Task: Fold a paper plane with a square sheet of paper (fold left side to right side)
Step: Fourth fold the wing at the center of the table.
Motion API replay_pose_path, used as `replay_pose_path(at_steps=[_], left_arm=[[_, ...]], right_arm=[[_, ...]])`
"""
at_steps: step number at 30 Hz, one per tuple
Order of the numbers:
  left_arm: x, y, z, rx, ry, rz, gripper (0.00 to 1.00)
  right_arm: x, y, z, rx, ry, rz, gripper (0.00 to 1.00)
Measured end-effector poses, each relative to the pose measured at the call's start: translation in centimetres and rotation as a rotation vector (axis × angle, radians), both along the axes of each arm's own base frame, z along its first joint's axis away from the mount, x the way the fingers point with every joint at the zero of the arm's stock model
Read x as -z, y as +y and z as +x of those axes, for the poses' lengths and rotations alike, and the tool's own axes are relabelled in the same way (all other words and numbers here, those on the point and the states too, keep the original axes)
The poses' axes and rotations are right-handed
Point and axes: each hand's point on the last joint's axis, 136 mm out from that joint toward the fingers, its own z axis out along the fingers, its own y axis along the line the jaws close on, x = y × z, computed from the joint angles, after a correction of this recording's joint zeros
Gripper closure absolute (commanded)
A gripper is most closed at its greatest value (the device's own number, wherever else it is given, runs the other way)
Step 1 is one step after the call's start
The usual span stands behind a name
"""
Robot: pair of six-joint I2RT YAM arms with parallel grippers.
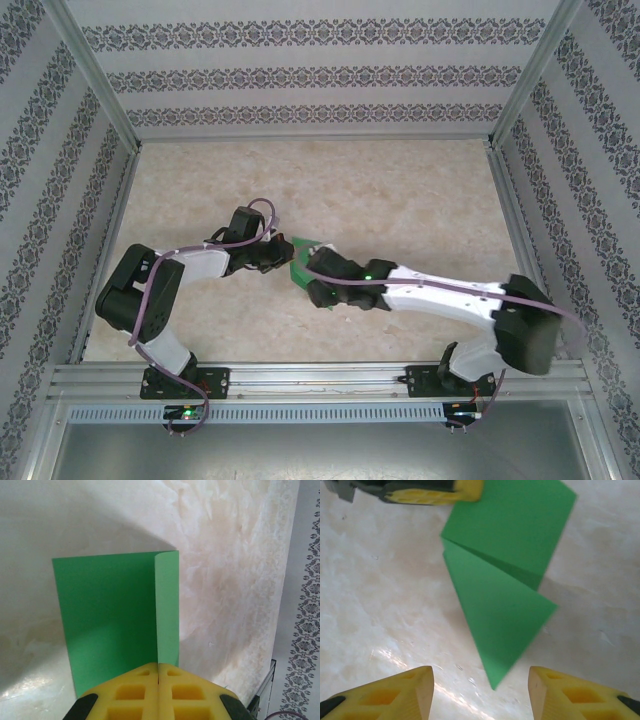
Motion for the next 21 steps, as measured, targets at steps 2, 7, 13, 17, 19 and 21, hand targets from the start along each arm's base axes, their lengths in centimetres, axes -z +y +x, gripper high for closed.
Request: replay_pose_path(at_steps=[2, 7, 13, 17, 19, 21], left_arm=[[-0.1, 0.0, 0.0, 0.0, -0.002, -0.001, 1.0], [-0.2, -0.1, -0.1, 0.002, -0.005, -0.001, 1.0], [-0.2, -0.2, -0.1, 0.002, -0.005, -0.001, 1.0], [-0.2, -0.1, -0.1, 0.002, -0.005, -0.001, 1.0], [-0.2, -0.2, -0.1, 0.002, -0.004, 0.0, 1.0], [-0.2, -0.1, -0.1, 0.002, -0.003, 0.0, 1.0]], right_arm=[[0.7, 1.4, -0.1, -0.018, -0.007, -0.032, 0.48], [2.5, 3.2, -0.1, -0.041, -0.034, -0.11, 0.49], [4.6, 2.7, 0.1, -0.03, -0.05, -0.196, 0.51], [5.1, 2.2, 0.5, -0.012, -0.071, -0.232, 0.53], [5.2, 2.0, 0.8, -0.002, -0.084, -0.244, 0.54], [5.3, 1.8, 1.0, 0.007, -0.094, -0.252, 0.55]])
